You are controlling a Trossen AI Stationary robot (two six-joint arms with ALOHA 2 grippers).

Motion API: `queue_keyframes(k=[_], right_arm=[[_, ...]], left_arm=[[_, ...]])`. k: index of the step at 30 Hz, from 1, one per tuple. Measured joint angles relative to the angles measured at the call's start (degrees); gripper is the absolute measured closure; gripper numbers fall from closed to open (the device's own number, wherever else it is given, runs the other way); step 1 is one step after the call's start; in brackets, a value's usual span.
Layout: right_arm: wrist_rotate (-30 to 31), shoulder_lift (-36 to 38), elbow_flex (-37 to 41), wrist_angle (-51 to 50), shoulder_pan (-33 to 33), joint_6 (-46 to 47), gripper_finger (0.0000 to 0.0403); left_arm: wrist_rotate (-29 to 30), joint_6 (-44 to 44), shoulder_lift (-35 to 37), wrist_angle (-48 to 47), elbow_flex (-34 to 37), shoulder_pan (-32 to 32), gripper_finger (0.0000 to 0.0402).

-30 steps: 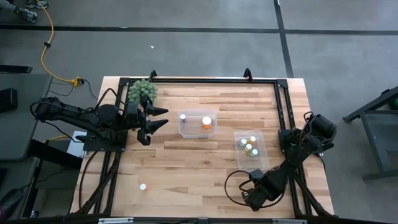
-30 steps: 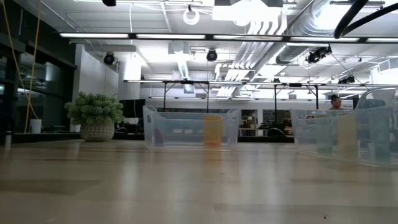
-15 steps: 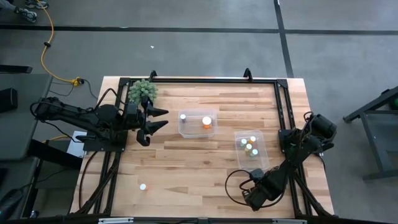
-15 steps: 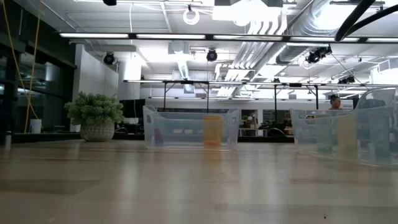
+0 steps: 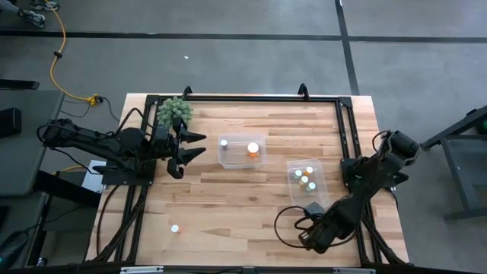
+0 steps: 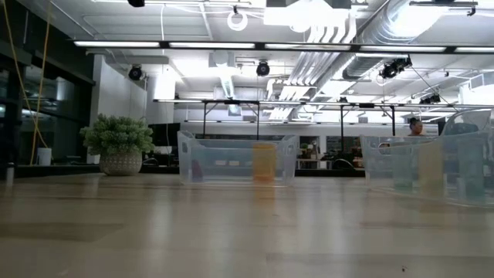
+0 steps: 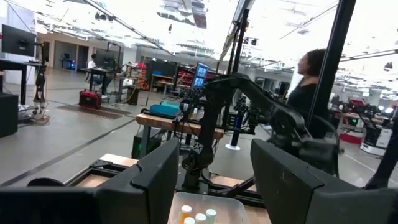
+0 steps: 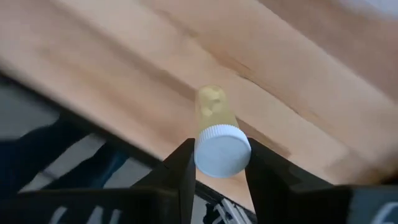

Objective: Pick and place medicine bottles into bin by pill shape (circle, oval)
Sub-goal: Put the yellow tablet bottle into the bottom transparent bin

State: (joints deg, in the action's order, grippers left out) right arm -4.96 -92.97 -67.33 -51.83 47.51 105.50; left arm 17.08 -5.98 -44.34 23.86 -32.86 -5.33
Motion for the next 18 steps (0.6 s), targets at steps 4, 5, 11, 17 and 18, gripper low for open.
queue_keyframes(k=[4, 5, 11, 17, 18], right_arm=[[7.41, 5.64, 0.0, 4.49, -0.87, -13.91, 0.0303], [9.4, 7.2, 0.0, 6.6, -1.5, -18.76, 0.0303], [15.12, 13.96, 0.0, 15.26, -11.96, -42.79, 0.0304], [17.97, 14.98, 0.0, 26.69, -26.71, -68.09, 0.0304], [17.33, 14.86, 0.0, 29.41, -29.03, -71.82, 0.0304]], left_arm=[[0.0, -0.86, 0.0, 0.0, 0.0, -0.01, 0.0214], [0.0, -1.44, 0.01, 0.0, 0.0, -0.01, 0.0214], [-3.99, -8.97, 0.0, 0.0, 0.0, 0.01, 0.0214], [-8.38, -17.12, 0.01, 0.0, 0.0, -0.01, 0.0214], [-8.51, -17.32, 0.02, -0.02, 0.0, -0.01, 0.0214]])
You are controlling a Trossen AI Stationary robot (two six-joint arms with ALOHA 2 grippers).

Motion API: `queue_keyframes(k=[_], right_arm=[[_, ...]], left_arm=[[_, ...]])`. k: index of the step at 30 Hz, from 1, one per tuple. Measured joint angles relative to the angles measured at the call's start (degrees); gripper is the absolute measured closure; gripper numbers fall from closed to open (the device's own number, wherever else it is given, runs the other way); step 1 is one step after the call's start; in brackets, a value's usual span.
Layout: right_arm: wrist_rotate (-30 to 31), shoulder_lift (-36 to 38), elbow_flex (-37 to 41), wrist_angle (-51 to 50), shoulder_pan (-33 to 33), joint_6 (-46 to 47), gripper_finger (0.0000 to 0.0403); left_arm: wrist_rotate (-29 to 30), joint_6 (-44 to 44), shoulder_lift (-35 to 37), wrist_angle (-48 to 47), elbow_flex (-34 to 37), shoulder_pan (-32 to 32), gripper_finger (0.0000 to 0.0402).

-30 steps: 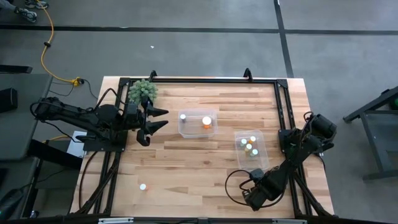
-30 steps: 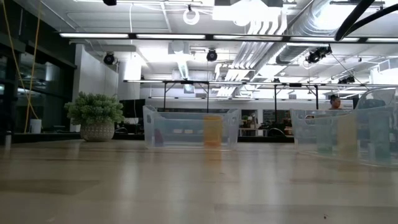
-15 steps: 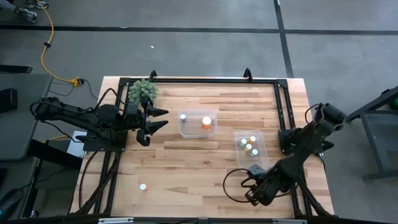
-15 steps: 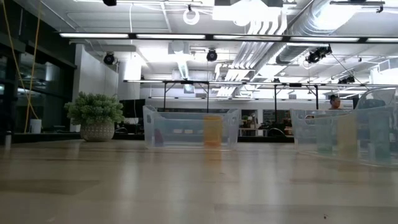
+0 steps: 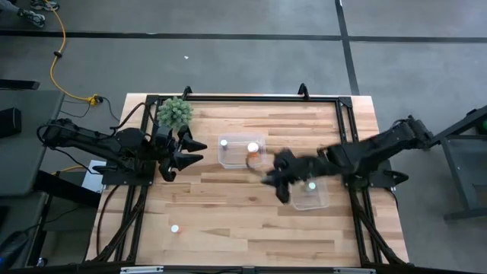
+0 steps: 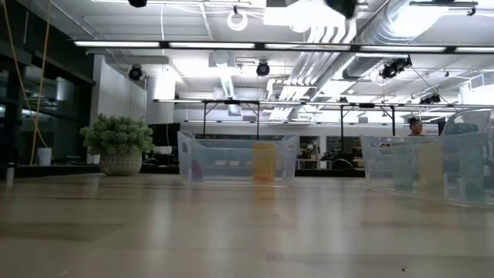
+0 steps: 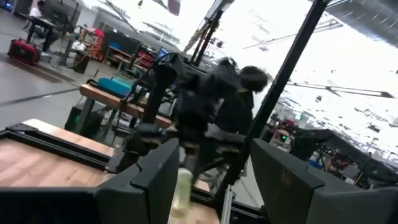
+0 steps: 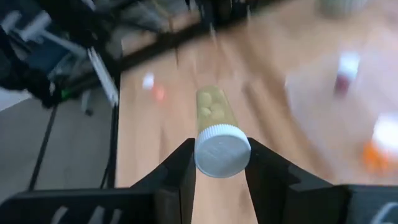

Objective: Pick and place medicine bottles into bin by pill shape (circle, oval)
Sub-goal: Put the yellow tablet bottle into the bottom transparent bin

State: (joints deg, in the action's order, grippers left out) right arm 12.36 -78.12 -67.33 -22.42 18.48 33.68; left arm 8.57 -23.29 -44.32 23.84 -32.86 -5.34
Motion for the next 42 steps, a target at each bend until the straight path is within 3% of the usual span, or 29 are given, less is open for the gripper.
queue_keyframes(k=[6, 12, 21, 34, 37, 42], right_arm=[[-8.2, -0.23, 0.0, 12.6, -10.81, -15.37, 0.0304], [-15.34, -0.25, 0.0, 14.94, -15.82, -20.61, 0.0304], [-16.5, -0.27, 0.0, 14.91, -16.63, -22.63, 0.0304], [-16.5, -0.27, 0.0, 14.39, -16.6, -23.42, 0.0304], [-16.37, -0.34, -2.17, 7.23, -15.79, -23.37, 0.0304], [-12.98, -0.31, -10.2, -16.57, -11.91, -21.14, 0.0304]], left_arm=[[0.34, 2.19, 0.01, -1.43, 0.0, 0.0, 0.0214], [5.38, 8.17, -0.4, -8.32, 0.0, 0.0, 0.0214], [7.47, 13.51, -3.83, -9.51, 0.02, 0.02, 0.0214], [9.85, 11.55, -3.91, -9.49, 0.02, 0.02, 0.0214], [11.11, 11.41, -3.91, -9.49, 0.02, 0.02, 0.0214], [11.9, 11.44, -3.91, -9.49, 0.02, 0.02, 0.0214]])
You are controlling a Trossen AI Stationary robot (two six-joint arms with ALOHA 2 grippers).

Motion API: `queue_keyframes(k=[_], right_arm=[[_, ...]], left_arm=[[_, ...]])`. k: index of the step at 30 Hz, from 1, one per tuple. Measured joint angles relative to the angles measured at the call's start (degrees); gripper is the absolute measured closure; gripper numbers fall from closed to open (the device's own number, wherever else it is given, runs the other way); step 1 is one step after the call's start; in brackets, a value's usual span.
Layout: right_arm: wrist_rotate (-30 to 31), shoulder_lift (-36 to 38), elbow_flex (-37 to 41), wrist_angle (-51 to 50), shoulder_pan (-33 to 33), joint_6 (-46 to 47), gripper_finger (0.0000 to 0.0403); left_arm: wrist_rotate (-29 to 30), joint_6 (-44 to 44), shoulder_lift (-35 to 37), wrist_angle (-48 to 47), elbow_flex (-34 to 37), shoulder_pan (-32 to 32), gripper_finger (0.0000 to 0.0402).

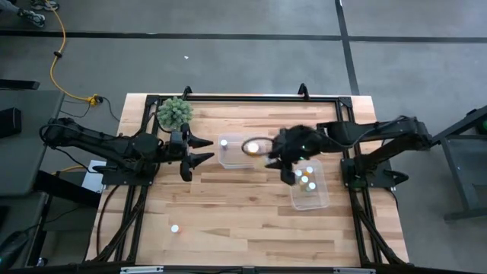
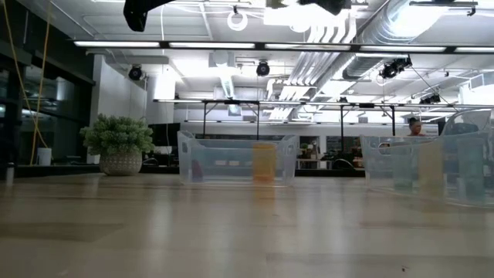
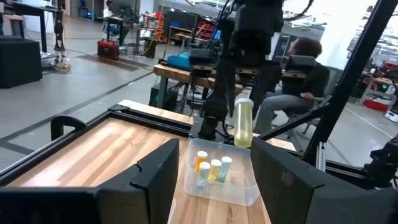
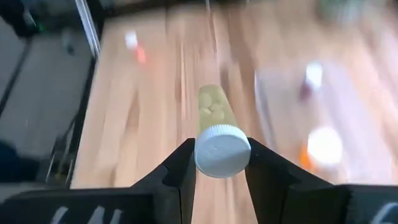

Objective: Pick and place medicine bottles into bin by pill shape (circle, oval)
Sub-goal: Put the yellow tablet bottle into the bottom transparent bin

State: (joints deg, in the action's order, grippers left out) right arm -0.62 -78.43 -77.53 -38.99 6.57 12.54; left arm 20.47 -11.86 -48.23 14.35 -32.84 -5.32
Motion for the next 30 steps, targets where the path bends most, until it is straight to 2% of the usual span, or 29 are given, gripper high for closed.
queue_keyframes(k=[3, 7, 11, 15, 20, 23, 30], right_arm=[[0.09, 0.08, -3.15, -12.43, 3.06, 6.64, 0.0304], [-1.04, -0.06, -3.19, -28.1, 8.19, 16.3, 0.0304], [1.48, -0.24, 0.69, -35.73, 13.77, 24.29, 0.0304], [0.48, -0.25, 9.5, -32.89, 17.6, 29.52, 0.0304], [-2.57, -0.3, 19.12, -18.97, 17.85, 32.48, 0.0304], [-3.91, -1.13, 21.43, -16.04, 16.28, 33.24, 0.0304], [-5.47, -4.46, 22.11, -18.0, 11.07, 34.01, 0.0304]], left_arm=[[-0.04, -0.03, 0.0, 0.0, 0.0, 0.0, 0.0214], [-0.13, -0.02, 0.0, 0.0, 0.0, 0.0, 0.0214], [-0.17, 0.02, 0.0, 0.01, 0.0, 0.02, 0.0214], [-0.33, 0.02, 0.0, 0.02, -0.02, 0.04, 0.0214], [-0.33, 0.77, 0.0, 0.02, -0.02, 0.04, 0.0214], [-0.27, 1.56, 0.0, 0.02, -0.02, 0.04, 0.0214], [1.28, 1.57, 0.0, 0.04, -0.02, 0.04, 0.0214]])
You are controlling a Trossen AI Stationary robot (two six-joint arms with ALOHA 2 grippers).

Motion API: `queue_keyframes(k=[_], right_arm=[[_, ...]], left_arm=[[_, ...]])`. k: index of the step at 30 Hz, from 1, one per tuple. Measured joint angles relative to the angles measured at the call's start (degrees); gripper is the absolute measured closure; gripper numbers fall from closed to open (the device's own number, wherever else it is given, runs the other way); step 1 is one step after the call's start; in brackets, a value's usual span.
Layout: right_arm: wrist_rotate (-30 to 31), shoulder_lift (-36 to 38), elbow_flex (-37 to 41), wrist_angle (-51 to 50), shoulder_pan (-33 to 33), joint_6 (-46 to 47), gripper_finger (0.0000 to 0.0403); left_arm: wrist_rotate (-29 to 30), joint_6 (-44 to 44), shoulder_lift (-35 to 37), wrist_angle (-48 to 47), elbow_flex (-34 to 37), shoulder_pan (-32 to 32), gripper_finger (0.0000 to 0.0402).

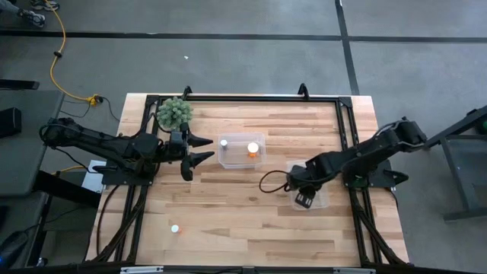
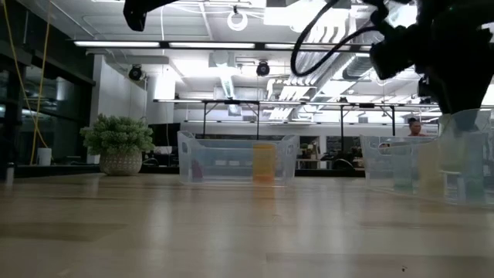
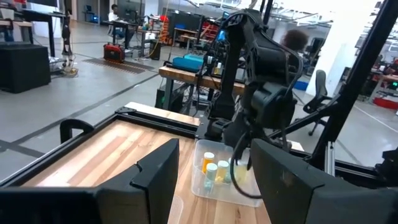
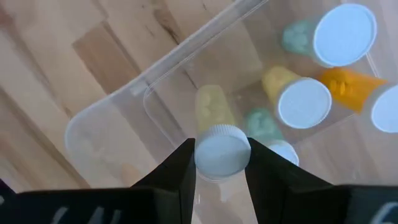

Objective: Pick and place medicine bottles into bin by pill shape (circle, oval)
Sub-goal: Put the yellow tablet bottle into the bottom transparent bin

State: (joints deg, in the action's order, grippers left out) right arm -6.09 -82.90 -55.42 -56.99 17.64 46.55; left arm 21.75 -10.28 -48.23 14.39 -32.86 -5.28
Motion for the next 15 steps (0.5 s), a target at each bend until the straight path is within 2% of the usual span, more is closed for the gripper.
queue_keyframes(k=[9, 15], right_arm=[[-0.7, -4.29, -0.02, -0.13, -3.02, 1.52, 0.0303], [-0.96, -4.65, -0.02, -0.14, -3.42, 3.14, 0.0285]], left_arm=[[0.56, -0.06, 0.0, 0.21, -0.02, 0.0, 0.0214], [0.6, -0.22, 0.0, 1.06, -0.02, 0.0, 0.0214]])
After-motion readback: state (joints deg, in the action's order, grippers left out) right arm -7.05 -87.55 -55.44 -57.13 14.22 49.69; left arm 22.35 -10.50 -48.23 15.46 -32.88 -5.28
